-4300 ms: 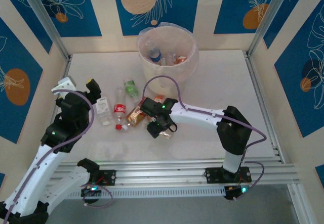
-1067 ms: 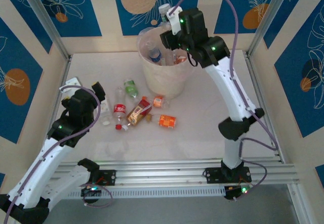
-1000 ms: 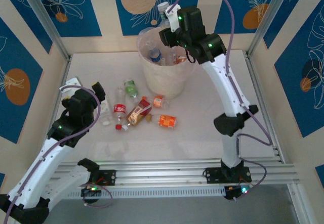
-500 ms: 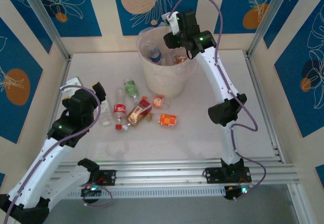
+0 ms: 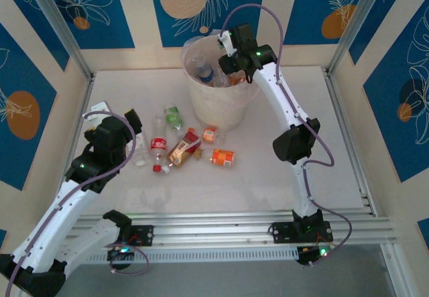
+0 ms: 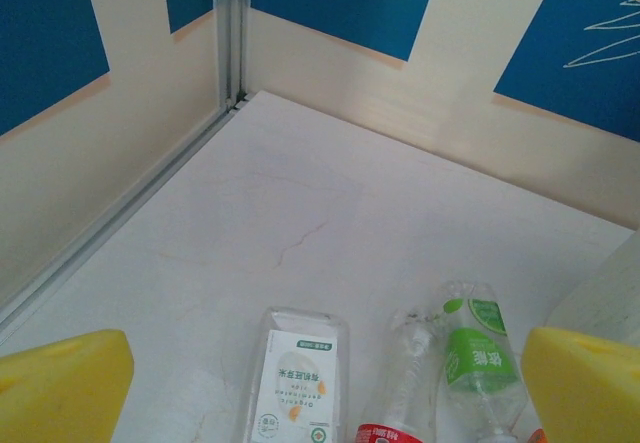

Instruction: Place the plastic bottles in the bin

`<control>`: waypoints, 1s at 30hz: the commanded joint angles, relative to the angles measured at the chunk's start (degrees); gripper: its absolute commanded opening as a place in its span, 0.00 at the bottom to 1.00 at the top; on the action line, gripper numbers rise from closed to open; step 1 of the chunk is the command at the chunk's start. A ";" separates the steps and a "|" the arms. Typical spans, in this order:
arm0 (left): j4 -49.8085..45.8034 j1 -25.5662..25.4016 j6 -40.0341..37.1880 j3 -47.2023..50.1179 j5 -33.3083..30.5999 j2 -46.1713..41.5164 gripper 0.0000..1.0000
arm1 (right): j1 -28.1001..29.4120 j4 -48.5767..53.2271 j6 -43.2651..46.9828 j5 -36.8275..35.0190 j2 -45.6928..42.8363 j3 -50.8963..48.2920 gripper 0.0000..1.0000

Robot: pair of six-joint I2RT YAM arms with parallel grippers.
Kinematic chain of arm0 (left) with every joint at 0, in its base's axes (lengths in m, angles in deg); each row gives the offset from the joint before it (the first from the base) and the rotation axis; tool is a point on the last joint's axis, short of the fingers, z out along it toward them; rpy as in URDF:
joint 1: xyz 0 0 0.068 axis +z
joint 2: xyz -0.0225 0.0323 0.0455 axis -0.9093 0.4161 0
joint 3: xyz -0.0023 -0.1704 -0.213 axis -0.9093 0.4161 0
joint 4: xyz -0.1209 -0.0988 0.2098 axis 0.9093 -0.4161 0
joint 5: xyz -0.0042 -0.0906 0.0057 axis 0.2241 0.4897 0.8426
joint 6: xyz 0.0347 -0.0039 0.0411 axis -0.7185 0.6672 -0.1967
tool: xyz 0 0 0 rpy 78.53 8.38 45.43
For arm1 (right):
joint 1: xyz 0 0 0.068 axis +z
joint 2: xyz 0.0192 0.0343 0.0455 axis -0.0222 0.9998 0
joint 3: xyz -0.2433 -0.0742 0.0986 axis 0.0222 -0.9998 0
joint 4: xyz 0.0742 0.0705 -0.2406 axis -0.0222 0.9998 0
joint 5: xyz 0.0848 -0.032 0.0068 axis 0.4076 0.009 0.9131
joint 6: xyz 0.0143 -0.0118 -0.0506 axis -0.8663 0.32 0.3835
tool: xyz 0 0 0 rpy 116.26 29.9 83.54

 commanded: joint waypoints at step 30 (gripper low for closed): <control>-4.57 0.28 -4.49 -3.77 -1.20 -2.27 1.00 | 4.06 0.04 3.02 -11.99 1.09 3.24 0.99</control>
